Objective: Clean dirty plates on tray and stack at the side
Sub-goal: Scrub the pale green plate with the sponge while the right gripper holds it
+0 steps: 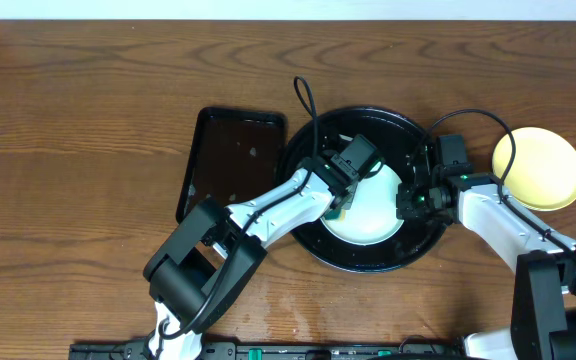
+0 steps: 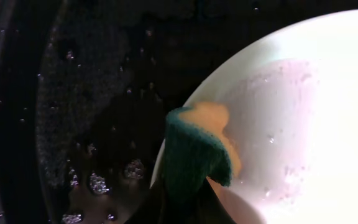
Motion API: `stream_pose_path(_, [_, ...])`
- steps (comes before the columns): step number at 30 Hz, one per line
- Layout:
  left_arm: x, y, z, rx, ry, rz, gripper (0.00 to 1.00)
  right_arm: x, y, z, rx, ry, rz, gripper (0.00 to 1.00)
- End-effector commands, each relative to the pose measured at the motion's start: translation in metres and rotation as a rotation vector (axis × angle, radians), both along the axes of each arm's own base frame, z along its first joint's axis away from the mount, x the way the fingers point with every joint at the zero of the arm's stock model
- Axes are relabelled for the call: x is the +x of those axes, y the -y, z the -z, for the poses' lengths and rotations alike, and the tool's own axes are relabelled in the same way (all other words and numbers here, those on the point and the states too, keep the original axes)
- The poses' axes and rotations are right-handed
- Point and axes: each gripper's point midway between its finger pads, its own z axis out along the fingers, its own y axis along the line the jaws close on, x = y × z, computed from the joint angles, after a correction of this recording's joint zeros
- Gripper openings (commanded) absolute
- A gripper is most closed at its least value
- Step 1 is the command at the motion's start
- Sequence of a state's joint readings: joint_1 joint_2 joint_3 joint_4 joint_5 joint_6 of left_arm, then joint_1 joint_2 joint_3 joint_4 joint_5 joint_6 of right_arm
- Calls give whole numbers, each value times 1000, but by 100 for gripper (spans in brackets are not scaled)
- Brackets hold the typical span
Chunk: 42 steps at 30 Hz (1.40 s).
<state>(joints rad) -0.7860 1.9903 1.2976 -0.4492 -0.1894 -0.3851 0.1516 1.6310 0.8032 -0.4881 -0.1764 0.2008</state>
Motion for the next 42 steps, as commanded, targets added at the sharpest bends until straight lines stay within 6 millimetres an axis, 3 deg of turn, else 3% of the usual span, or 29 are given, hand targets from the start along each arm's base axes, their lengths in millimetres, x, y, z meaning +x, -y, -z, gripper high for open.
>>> stream_pose_path(1, [-21,-4,38,-75,-173,-29,8,-19,12,22,-78,-80,-8,1])
stream_pose_path(5, [-41,59,26,-393,-315,-5,8,-19,12,22,-78,-80,-8,1])
stream_pose_path(9, [-57,97,20,-526,-369,10,8,-19,12,22,-78,-80,-8,1])
stream_pose_path(14, [-75,115,32,-525,-391,39,8,-20,12,22,-78,-81,-8,1])
stream_pose_path(23, [-94,120,25,-596,-531,67,8,-20,12,22,-79,-81,-8,1])
stream_pose_path(28, [-107,102,35,-518,-588,39,9,-20,12,22,-78,-82,-8,1])
stream_pose_path(30, [-103,89,41,-467,-580,-3,8,-20,12,22,-79,-84,-8,1])
stream_pose_path(37, [-48,4,62,-229,-417,-208,8,-21,12,22,-79,-86,-8,1])
stream_pose_path(42, [-11,-54,56,-117,-322,-317,8,-21,12,22,-79,-85,-8,1])
